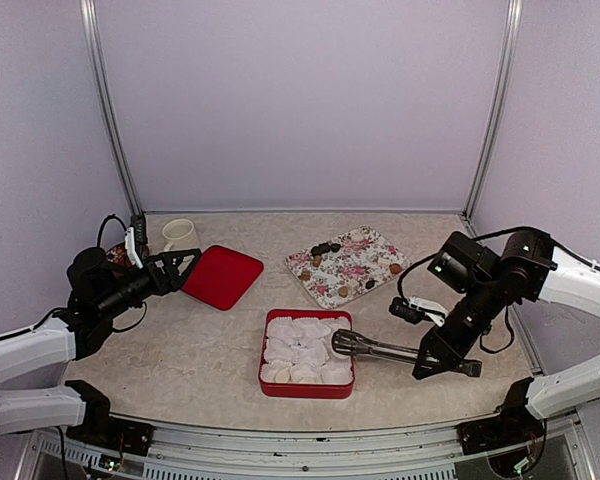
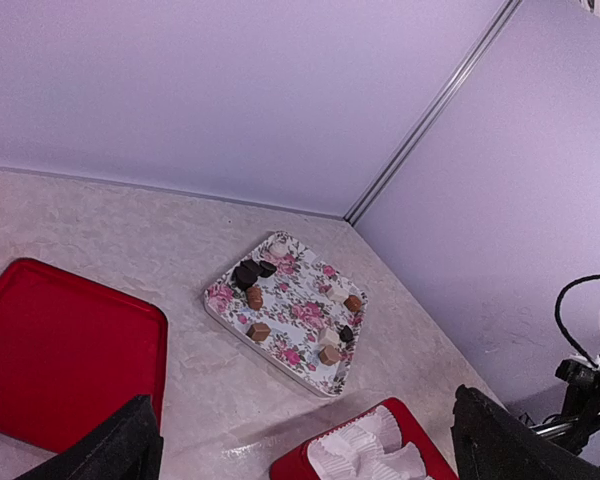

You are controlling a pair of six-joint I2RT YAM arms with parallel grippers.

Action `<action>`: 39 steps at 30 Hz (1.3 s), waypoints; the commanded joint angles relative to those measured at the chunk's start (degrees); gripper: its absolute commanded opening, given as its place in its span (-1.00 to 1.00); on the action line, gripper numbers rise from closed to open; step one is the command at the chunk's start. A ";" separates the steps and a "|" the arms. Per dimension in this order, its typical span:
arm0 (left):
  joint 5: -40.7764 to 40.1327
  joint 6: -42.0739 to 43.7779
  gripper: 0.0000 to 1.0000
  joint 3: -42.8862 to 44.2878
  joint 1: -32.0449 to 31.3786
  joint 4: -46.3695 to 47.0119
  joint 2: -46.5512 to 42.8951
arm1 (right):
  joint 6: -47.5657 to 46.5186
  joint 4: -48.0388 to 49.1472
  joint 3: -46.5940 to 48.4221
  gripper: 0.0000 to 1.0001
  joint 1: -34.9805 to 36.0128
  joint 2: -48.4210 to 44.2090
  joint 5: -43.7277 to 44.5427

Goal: Pack the chocolate

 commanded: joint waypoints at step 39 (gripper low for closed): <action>-0.03 0.73 0.97 0.53 0.38 1.19 0.43 | 2.63 5.87 8.44 -0.34 5.51 7.85 9.89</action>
